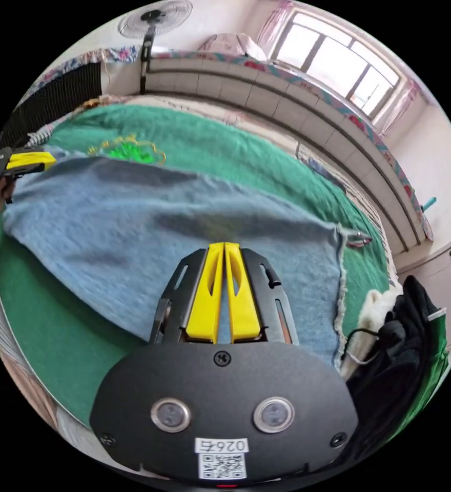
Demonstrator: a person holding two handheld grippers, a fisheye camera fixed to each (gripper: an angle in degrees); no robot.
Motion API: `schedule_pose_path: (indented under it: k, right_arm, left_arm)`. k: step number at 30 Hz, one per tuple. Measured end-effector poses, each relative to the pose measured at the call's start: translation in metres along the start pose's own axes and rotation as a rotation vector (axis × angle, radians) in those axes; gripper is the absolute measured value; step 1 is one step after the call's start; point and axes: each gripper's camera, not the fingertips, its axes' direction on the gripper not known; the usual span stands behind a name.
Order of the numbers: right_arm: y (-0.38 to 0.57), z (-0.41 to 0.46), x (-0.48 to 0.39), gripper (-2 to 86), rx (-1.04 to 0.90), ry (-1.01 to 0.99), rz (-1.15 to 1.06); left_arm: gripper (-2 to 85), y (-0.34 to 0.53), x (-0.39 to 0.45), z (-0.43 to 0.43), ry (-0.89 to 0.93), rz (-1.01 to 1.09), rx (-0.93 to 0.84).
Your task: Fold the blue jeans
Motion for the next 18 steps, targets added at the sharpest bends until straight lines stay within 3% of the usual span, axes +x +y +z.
schedule_pose_path:
  k: [2, 5, 10, 14, 18]
  right_arm:
    - [0.04, -0.002, 0.015, -0.9, 0.077, 0.046, -0.001]
    - [0.071, -0.004, 0.042, -0.9, -0.021, 0.123, 0.044]
    - [0.096, -0.023, 0.098, -0.9, -0.221, 0.103, 0.274]
    - [0.112, -0.076, 0.11, -1.0, -0.032, -0.176, 0.399]
    - [0.138, -0.103, 0.119, -0.9, 0.079, -0.213, 0.564]
  left_arm:
    - [-0.9, 0.012, -0.001, -0.008, -0.031, -0.028, 0.054]
    - [-0.8, 0.012, -0.005, -0.038, -0.015, -0.07, 0.019]
    - [-0.8, 0.041, -0.025, -0.09, 0.03, -0.204, 0.153]
    - [-0.8, 0.067, -0.071, -0.089, 0.149, -0.412, 0.211]
    - [-0.9, 0.087, -0.092, -0.07, 0.358, -0.53, 0.318]
